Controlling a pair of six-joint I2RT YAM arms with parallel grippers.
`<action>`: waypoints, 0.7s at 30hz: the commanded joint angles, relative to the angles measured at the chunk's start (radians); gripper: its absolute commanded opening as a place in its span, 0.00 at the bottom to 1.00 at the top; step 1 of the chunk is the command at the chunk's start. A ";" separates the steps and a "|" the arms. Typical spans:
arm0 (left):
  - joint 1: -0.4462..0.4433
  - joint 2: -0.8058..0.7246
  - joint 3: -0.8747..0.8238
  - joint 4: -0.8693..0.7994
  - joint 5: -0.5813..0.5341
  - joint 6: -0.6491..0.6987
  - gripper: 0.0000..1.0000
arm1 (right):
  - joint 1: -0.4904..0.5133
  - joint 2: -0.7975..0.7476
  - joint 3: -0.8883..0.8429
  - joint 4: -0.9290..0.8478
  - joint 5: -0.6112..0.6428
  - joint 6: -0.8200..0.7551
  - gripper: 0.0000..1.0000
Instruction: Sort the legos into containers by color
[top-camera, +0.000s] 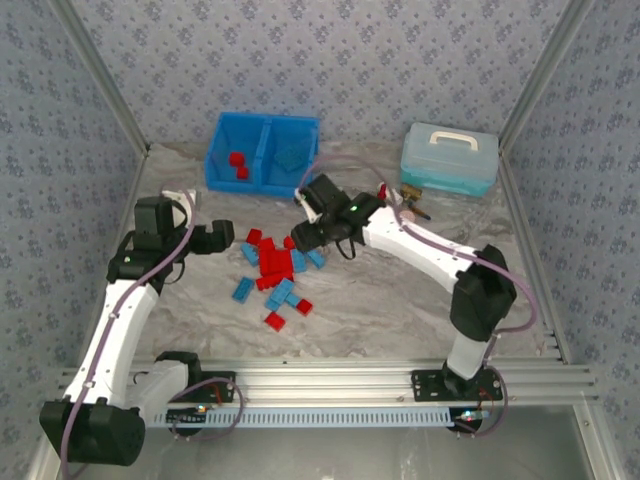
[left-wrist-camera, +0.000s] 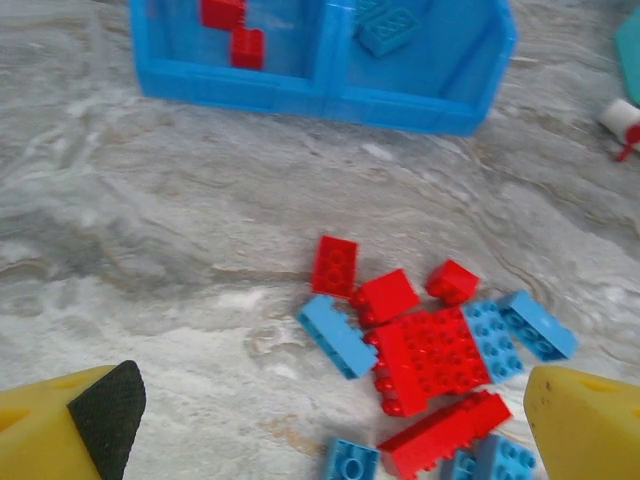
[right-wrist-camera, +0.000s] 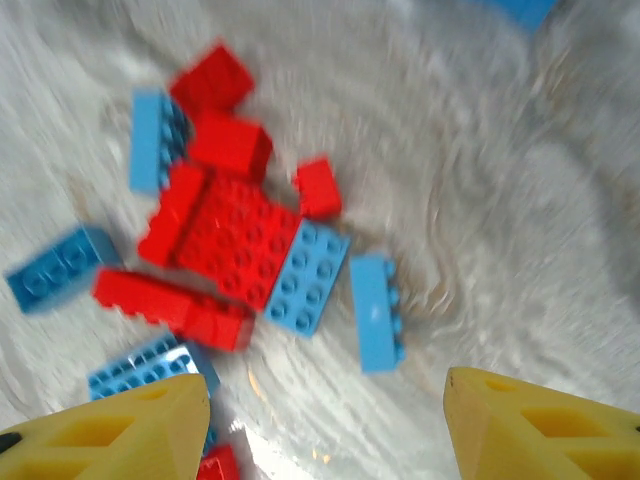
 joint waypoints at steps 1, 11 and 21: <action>-0.004 0.000 -0.015 0.054 0.253 0.043 0.99 | 0.013 0.064 -0.026 0.014 0.067 0.011 0.67; -0.084 0.051 -0.015 0.014 0.331 0.137 0.99 | -0.009 0.249 -0.026 0.060 0.105 -0.017 0.56; -0.093 0.091 0.004 -0.006 0.248 0.140 0.99 | -0.027 0.192 -0.060 0.077 0.075 0.019 0.22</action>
